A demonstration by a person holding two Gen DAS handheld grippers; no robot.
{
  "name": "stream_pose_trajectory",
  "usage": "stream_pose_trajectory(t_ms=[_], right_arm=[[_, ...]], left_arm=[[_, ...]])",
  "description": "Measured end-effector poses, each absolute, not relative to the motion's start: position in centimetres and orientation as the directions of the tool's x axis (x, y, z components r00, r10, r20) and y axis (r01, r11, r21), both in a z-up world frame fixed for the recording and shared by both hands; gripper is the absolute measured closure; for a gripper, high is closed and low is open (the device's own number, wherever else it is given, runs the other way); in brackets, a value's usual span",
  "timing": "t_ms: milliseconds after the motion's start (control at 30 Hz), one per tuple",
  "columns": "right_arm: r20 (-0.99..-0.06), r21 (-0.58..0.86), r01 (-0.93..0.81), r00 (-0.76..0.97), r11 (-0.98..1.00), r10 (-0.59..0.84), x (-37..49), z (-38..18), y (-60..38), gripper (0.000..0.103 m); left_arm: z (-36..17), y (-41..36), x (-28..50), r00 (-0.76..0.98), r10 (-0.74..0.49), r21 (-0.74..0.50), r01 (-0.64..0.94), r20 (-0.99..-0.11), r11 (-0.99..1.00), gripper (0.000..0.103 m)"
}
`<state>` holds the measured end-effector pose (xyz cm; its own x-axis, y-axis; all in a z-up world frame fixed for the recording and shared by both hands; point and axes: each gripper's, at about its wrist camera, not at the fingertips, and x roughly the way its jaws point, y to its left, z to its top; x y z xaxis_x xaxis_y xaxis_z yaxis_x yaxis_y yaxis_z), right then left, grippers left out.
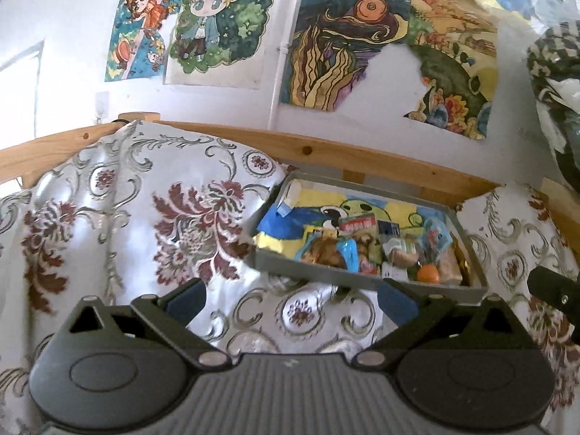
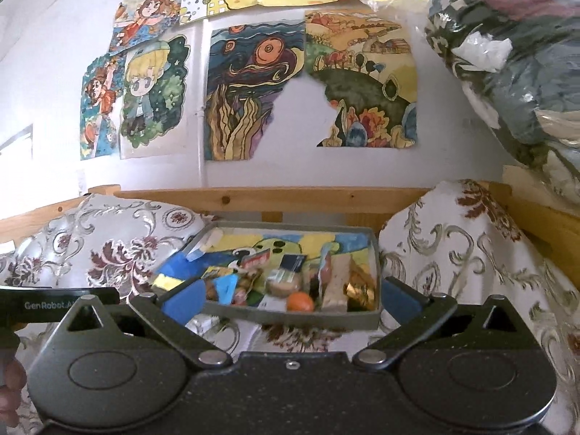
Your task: Organize snacks
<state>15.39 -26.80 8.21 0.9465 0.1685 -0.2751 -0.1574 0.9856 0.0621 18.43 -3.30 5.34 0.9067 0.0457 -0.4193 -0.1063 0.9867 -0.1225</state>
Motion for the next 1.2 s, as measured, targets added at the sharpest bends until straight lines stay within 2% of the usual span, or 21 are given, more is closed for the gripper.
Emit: stream_pose_trajectory(t_ms=[533, 1200], right_arm=[[-0.33, 0.065, -0.132, 0.933, 0.989, 0.146, 8.8, 6.5, -25.6, 0.001], [-0.336, 0.075, -0.134, 0.929, 0.988, 0.152, 7.7, 5.9, -25.5, 0.001]], left_arm=[[3.7, -1.7, 12.8, 0.899, 0.035, -0.114, -0.093, -0.436, 0.989, 0.0], [3.6, -1.8, 11.4, 0.898, 0.037, -0.101, -0.09, -0.439, 0.991, 0.0]])
